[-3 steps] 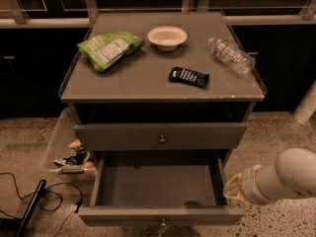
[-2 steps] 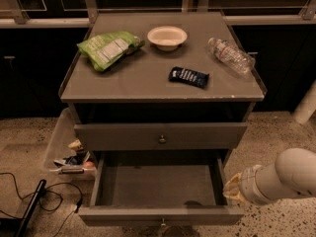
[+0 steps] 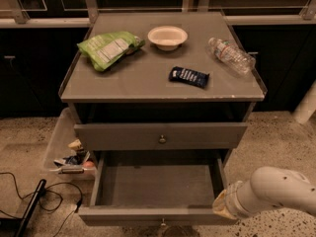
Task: Close middle drawer
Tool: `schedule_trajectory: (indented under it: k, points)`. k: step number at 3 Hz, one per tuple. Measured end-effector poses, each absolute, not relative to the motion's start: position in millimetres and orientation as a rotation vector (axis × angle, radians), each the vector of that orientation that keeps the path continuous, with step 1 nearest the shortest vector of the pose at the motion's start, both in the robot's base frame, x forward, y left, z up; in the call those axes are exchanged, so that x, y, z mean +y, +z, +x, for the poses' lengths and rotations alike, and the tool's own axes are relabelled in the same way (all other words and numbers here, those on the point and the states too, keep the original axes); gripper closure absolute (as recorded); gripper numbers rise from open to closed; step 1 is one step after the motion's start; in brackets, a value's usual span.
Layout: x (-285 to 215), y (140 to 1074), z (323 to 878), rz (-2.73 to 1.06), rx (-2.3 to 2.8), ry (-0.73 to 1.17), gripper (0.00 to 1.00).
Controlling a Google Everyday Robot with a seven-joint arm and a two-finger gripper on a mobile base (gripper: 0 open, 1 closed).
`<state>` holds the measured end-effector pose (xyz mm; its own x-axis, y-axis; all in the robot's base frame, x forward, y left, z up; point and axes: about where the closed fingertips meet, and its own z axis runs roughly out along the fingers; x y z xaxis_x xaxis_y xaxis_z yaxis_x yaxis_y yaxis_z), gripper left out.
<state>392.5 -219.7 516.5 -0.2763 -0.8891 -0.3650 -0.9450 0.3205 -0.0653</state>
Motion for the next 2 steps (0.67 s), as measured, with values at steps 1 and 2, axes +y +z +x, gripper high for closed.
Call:
schedule_trajectory:
  k: [1,2]
  points:
    - [-209,483,386,-1.654,2.261,0.269,1.0]
    - [-202,459,377,-1.658,2.226,0.294,1.0]
